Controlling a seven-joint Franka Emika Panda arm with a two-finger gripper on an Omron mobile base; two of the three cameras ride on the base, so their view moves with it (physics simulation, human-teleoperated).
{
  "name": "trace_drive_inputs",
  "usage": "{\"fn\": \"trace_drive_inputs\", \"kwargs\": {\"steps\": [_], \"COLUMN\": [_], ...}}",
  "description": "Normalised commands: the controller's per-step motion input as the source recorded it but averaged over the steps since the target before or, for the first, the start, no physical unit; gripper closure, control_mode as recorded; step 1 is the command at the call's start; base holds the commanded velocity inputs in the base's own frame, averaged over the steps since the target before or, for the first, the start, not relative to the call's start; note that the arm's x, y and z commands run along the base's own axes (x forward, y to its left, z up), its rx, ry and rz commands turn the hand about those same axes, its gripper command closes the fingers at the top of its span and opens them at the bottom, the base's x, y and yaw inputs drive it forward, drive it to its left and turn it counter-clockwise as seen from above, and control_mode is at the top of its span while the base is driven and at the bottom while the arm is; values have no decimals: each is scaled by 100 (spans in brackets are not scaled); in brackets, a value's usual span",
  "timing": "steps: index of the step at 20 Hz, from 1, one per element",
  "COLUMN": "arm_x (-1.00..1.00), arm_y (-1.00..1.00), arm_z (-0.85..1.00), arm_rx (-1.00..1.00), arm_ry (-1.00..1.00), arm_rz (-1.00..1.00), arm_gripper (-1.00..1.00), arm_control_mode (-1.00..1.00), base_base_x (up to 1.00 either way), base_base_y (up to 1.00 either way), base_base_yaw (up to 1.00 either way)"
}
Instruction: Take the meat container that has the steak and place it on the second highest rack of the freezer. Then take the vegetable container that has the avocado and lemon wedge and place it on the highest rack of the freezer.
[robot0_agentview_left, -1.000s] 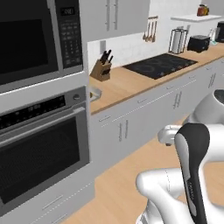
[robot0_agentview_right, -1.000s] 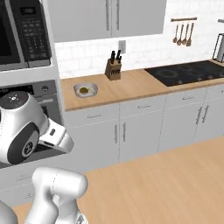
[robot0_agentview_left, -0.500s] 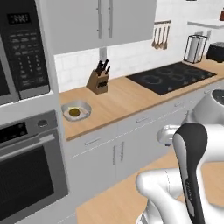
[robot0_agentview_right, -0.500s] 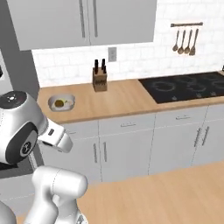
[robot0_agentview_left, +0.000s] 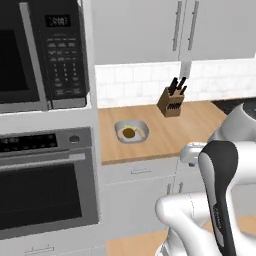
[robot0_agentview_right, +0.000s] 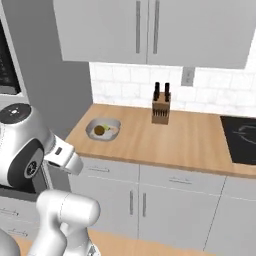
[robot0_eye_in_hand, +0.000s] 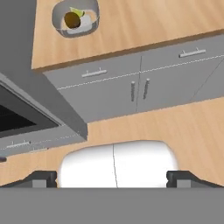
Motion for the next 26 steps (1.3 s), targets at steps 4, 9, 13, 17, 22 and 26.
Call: {"fn": "trace_drive_inputs", "kwargs": {"steps": [4,9,13,17,22,26], "arm_x": [0,0,0,0,0,0], "arm_y": [0,0,0,0,0,0], "arm_z": [0,0,0,0,0,0], "arm_rx": [0,0,0,0,0,0], "arm_ry": [0,0,0,0,0,0], "arm_rz": [0,0,0,0,0,0], "arm_gripper": [-100,-100,-100,-100,-100,-100], "arm_control_mode": [100,100,100,100,100,100], "base_base_x": [30,47,58,53,13,0], "base_base_y": [-41,-50,-22,-1,0,0], "base_base_yaw": [61,16,-4,-8,-1,0]}}
